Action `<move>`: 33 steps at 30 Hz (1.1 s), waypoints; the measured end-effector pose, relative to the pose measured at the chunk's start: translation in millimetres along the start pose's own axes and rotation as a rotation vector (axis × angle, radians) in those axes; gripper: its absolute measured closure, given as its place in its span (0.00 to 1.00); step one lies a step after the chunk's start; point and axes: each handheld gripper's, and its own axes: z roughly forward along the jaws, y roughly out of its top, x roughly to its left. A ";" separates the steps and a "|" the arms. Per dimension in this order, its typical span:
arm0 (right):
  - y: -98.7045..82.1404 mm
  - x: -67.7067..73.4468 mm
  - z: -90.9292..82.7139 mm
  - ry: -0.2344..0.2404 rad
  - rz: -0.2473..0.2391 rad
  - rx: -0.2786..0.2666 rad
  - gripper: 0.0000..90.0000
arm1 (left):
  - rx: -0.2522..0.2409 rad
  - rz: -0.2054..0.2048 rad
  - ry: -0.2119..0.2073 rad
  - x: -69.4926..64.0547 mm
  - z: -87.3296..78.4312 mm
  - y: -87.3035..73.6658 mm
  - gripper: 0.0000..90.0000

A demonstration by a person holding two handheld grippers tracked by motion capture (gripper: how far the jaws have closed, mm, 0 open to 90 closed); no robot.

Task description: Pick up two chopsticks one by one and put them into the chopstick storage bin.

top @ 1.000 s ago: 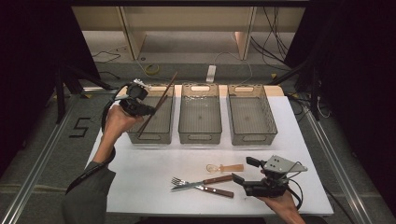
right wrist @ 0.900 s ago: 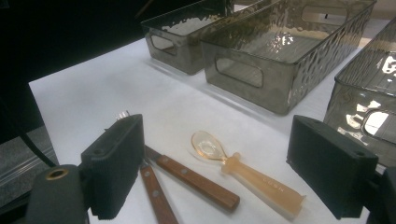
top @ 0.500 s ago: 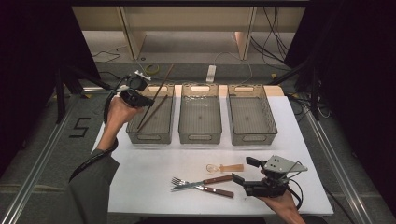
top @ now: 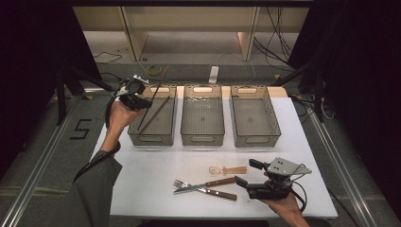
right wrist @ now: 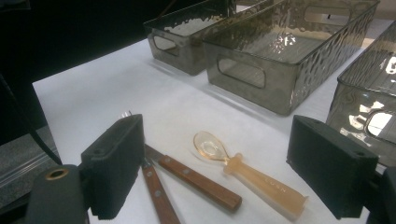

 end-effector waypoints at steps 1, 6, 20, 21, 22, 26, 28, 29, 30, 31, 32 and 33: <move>0.0 0.0 0.1 0.000 0.000 0.000 0.22 | 0.001 -0.002 0.001 0.7 0.7 -0.8 0.94; 0.0 0.0 0.0 0.000 0.000 0.000 0.22 | -0.003 -0.004 0.008 2.3 3.7 -4.0 0.94; 0.0 0.2 -0.1 0.002 -0.001 0.000 0.22 | 0.020 -0.009 0.010 7.2 15.1 -14.3 0.94; 0.0 0.2 -0.1 0.001 -0.001 0.001 0.22 | 0.021 -0.010 0.010 7.4 15.8 -15.0 0.94; 0.0 0.2 0.0 0.001 -0.002 0.000 0.22 | 0.023 -0.009 0.010 7.9 16.4 -15.5 0.94; 0.0 0.2 0.1 0.001 -0.002 0.001 0.22 | 0.031 -0.013 0.008 8.8 18.5 -17.6 0.94; 0.0 0.2 0.0 0.001 0.000 0.001 0.22 | 0.029 -0.020 0.009 8.7 19.9 -18.9 0.94; -0.1 0.1 0.1 0.001 0.000 0.000 0.22 | 0.031 -0.024 0.010 8.9 20.5 -19.6 0.94; 0.0 0.1 0.1 0.001 -0.001 0.001 0.22 | 0.034 -0.027 0.010 9.1 21.3 -20.2 0.94; -0.1 0.2 0.0 0.001 -0.001 0.001 0.22 | 0.041 -0.027 0.010 9.5 21.7 -20.6 0.94; 0.0 0.2 0.0 0.001 -0.001 0.002 0.22 | 0.039 -0.030 0.009 9.6 22.4 -21.1 0.94; 0.0 0.2 0.1 0.002 -0.002 0.002 0.22 | 0.039 -0.032 0.008 9.6 23.0 -21.7 0.94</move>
